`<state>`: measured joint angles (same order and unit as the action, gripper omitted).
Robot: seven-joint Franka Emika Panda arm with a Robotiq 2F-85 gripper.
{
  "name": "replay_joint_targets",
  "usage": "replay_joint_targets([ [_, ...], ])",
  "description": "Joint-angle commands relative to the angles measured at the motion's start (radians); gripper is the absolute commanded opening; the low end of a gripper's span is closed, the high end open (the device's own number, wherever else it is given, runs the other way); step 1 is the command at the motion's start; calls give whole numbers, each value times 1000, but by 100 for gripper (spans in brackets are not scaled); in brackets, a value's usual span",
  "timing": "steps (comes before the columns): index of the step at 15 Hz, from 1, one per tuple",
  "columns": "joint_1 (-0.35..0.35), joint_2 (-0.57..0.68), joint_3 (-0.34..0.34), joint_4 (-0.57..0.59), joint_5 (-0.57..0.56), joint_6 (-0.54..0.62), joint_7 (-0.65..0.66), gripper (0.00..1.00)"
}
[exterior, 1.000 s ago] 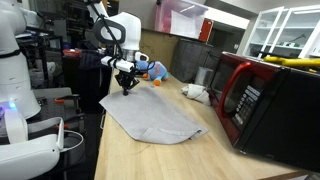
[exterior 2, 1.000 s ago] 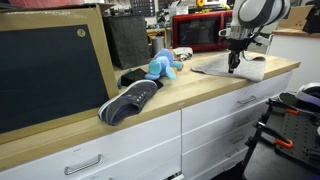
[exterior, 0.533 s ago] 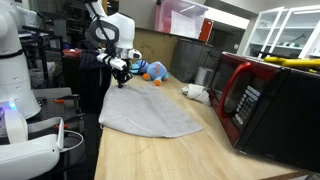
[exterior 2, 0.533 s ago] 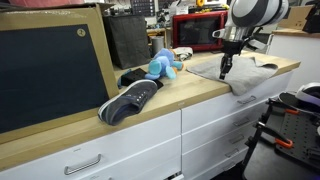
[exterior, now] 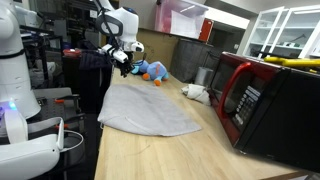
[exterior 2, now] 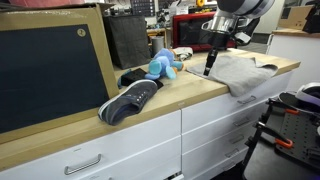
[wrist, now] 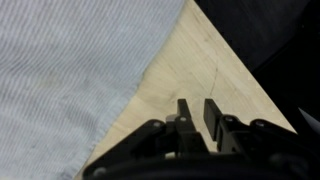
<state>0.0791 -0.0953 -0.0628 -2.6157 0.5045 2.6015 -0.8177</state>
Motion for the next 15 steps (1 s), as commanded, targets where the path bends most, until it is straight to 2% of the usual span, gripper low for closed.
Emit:
replay_joint_targets([
  [1, -27, 10, -24, 100, 51, -64, 16, 56],
  [5, -47, 72, -10, 167, 16, -7, 139, 87],
  [7, -53, 100, -5, 185, -14, 16, 198, 99],
  [8, -58, 126, -3, 201, -36, 30, 237, 100],
  [12, -85, 210, 0, 265, -159, 59, 383, 100],
  [13, -96, 229, -6, 284, -212, 54, 428, 75],
  [14, -106, 244, -10, 302, -253, 48, 463, 74],
  [15, -115, 258, -14, 323, -297, 30, 500, 65],
])
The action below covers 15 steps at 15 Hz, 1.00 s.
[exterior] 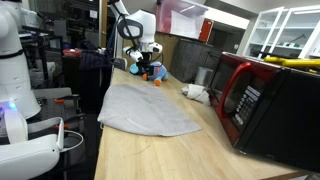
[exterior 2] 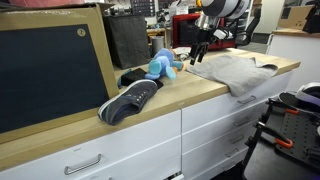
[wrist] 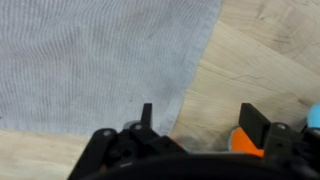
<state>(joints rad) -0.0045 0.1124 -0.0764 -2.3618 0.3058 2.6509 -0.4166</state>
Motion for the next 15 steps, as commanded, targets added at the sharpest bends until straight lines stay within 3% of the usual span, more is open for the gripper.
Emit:
replay_joint_targets([
  [1, -39, 60, -7, 86, -150, -30, 138, 58],
  [5, -61, 92, -16, 130, -285, -69, 217, 27],
  [9, -79, 92, -1, 96, -314, -64, 180, 1],
  [15, -81, 136, 17, 65, -304, -26, 177, 0],
])
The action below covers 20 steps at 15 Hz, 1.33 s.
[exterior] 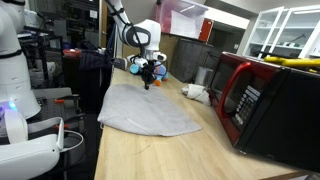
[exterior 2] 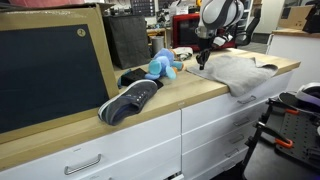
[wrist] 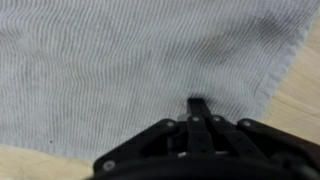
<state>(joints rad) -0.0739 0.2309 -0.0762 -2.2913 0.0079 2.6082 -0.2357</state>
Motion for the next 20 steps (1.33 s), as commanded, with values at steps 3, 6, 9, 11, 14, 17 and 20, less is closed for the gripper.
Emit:
replay_joint_targets([
  [3, -11, 31, 24, 7, 3, 30, 1, 0],
  [6, -3, 37, 39, 12, 9, 54, 6, 0],
  [9, 6, 42, 65, 16, 15, 83, 10, 0],
  [11, 11, 48, 84, 18, 21, 102, 12, 0],
  [14, 19, 67, 105, 27, 16, 144, 20, 0],
  [17, 27, 95, 120, 53, 15, 194, 31, 0],
  [20, 15, 90, 134, 78, 28, 175, 18, 6],
])
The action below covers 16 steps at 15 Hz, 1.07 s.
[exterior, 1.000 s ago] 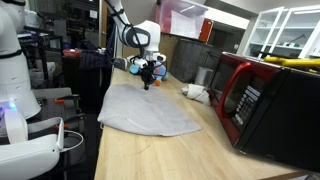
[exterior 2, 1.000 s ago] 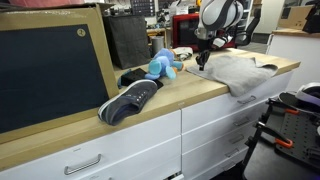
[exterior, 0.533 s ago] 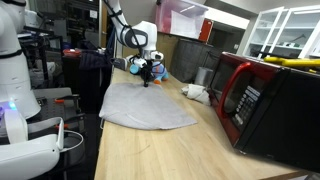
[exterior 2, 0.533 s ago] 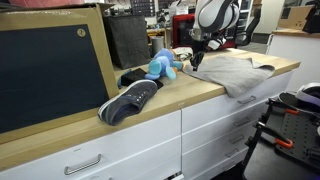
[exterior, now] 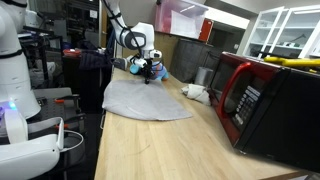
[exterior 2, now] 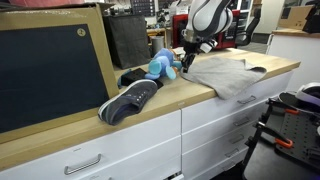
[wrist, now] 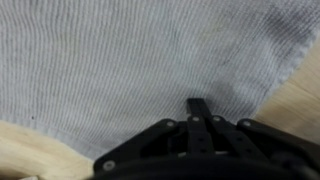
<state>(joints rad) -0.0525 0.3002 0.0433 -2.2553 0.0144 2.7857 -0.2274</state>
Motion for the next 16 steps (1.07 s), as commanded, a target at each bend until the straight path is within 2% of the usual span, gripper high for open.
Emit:
replay_joint_targets([
  [1, -21, 2, 21, 40, 35, -26, -9, 27],
  [4, -54, -60, 13, 23, 47, -101, -44, 49],
  [6, -71, -105, -13, 13, 31, -193, -56, 62],
  [11, -98, -169, -117, 1, -68, -384, -59, 99],
  [16, -150, -183, -197, -40, -98, -400, -98, 100],
])
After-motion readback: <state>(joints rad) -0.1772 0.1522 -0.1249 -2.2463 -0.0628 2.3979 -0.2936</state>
